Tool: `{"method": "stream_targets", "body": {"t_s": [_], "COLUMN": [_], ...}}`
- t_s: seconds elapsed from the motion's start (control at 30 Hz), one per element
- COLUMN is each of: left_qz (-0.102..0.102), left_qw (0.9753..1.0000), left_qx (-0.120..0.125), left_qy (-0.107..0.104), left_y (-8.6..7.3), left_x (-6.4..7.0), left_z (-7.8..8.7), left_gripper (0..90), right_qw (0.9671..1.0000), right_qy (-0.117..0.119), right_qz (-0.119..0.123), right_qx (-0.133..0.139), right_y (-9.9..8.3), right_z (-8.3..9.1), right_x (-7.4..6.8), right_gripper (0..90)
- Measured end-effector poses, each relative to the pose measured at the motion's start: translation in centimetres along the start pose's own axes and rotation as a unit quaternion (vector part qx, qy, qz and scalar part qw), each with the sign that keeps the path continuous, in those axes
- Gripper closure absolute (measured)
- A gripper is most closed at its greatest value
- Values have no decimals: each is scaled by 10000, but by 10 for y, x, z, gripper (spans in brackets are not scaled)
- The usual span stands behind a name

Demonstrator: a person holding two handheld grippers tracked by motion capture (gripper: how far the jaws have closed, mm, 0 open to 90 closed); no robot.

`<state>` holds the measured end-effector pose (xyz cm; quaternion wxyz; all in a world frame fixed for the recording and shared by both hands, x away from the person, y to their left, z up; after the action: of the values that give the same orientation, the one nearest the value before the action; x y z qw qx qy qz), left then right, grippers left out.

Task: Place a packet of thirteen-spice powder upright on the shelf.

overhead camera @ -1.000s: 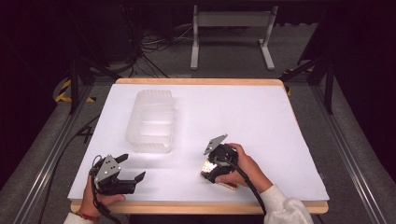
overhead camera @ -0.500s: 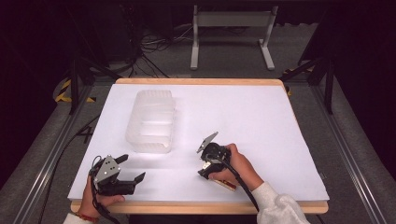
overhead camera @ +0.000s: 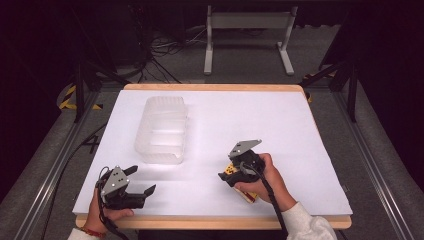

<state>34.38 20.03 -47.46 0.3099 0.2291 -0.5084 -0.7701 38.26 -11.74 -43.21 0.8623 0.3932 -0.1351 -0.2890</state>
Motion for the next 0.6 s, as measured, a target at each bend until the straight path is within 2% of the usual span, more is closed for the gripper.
{"method": "stream_targets", "body": {"t_s": [0.17,0.27,0.3,0.4,0.43,0.5,0.6], "left_qz": [-2,18,3,16,16,25,36], "left_qw": [10000,10000,10000,10000,10000,10000,10000], "left_qx": [17,33,51,51,51,68,63], "left_qy": [10,-5,3,-7,-7,-13,-12], "left_y": [1,1,1,1,1,1,1], "left_x": [0,0,-1,-1,-1,-1,-1], "left_z": [0,0,0,0,0,0,1], "left_gripper": [114,113,113,112,112,113,112], "right_qw": [9984,9953,9938,9892,9892,9859,9813], "right_qy": [-163,-310,-459,-509,-509,-677,-714], "right_qz": [-77,-142,-117,-118,-118,-162,-181], "right_qx": [541,909,1006,1366,1366,1521,1776], "right_y": [9,19,23,34,34,41,55], "right_z": [17,25,26,28,28,27,19], "right_x": [4,6,7,7,7,10,12], "right_gripper": [332,331,331,331,331,331,331]}}
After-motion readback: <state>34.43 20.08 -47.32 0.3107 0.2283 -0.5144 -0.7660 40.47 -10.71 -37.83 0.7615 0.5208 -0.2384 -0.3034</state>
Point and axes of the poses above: each handheld gripper's, and its own axes: z roughly backward along the jaws, y roughly out of its top, x roughly to its right, the point moved 6 cm from there along -z, roughly forward along the jaws, and after that the axes turned 8 degrees about x, right-handed, at the moved point
